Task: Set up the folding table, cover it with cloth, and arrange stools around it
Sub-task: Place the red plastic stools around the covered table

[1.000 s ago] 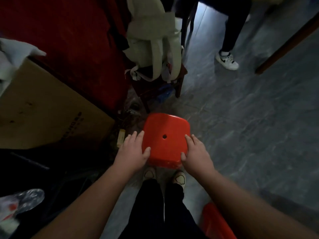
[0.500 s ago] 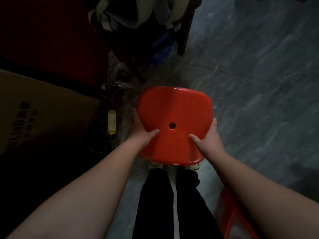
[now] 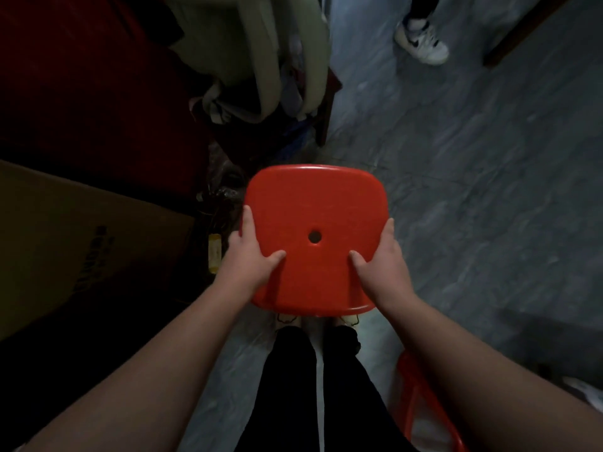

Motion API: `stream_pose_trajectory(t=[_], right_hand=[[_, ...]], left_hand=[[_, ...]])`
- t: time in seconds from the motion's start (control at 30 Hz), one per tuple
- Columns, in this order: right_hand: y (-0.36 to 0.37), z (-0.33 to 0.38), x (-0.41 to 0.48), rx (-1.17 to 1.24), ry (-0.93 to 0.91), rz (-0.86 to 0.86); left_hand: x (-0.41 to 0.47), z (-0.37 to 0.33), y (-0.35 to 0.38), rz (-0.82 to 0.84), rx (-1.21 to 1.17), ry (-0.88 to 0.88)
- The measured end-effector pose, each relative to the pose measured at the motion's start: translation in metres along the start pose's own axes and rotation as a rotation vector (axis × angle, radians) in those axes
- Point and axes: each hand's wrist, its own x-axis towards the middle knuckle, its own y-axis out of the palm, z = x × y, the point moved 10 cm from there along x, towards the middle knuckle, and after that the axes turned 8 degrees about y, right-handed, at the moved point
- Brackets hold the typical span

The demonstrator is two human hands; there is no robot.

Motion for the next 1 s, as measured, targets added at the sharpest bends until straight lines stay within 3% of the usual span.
stream_pose_trajectory(t=[0.27, 0.47, 0.73, 1.0], right_hand=[[-0.153, 0.101, -0.155, -0.113, -0.204, -0.087], [-0.229, 0.124, -0.257, -0.128, -0.272, -0.250], [-0.244, 0.090, -0.312, -0.002, -0.235, -0.350], [-0.279, 0.007, -0.304, 0.077, -0.066, -0.395]], left_hand=[[-0.140, -0.112, -0.170, -0.165, 0.120, 0.189], [-0.230, -0.165, -0.240, -0.265, 0.196, 0.333], [-0.271, -0.198, -0.242, -0.293, 0.249, 0.434], [-0.285, -0.277, -0.184, -0.238, 0.444, 0.563]])
